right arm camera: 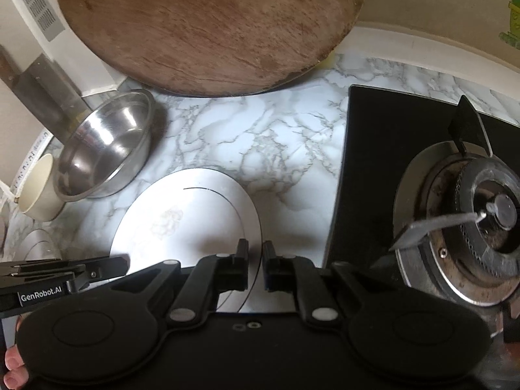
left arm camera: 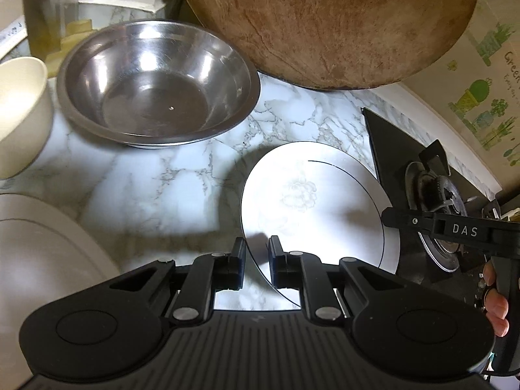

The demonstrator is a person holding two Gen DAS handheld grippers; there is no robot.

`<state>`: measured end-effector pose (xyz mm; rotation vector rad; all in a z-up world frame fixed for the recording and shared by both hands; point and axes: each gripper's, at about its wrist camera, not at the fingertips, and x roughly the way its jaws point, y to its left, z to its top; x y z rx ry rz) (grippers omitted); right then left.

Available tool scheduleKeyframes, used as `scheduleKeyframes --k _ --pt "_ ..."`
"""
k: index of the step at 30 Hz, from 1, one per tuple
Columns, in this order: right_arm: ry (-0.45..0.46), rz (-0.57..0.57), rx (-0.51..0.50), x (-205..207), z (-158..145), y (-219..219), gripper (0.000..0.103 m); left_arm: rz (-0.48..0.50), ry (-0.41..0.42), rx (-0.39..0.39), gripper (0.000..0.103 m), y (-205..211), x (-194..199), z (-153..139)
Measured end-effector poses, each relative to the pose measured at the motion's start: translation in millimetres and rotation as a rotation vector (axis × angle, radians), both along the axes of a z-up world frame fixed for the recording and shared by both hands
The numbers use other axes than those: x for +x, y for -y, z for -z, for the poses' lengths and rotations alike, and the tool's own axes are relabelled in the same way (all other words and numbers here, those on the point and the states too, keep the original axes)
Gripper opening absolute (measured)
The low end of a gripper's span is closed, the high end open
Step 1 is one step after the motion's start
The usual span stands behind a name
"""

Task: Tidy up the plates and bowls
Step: 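Lift the small floral plate and carry it over the large white plate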

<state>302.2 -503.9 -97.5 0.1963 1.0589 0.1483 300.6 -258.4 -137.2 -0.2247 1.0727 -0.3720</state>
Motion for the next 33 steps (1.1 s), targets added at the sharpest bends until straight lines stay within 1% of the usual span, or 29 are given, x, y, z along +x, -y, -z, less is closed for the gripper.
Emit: scheduleKeyframes --k 9,17,23,33 --pt "0.029 -0.018 0.027 -19.9 -17.3 -23.6 0.009 -0.02 0.032 0.013 0.013 -30.0 -23.8 -21.4" --pt "0.051 -0.05 0.041 -32.0 -29.6 -55.5 0.009 -0.077 0.059 0.025 0.013 -62.2 -44.4 -35.0" --pt "0.051 -0.087 0.06 -36.3 -33.4 -81.8 0.009 -0.118 0.057 0.04 0.013 -90.6 -55.8 -42.7" --pt "0.035 -0.153 0.072 -41.9 -26.4 -126.5 0.009 -0.196 0.048 0.064 0.014 -133.3 -75.2 -40.5"
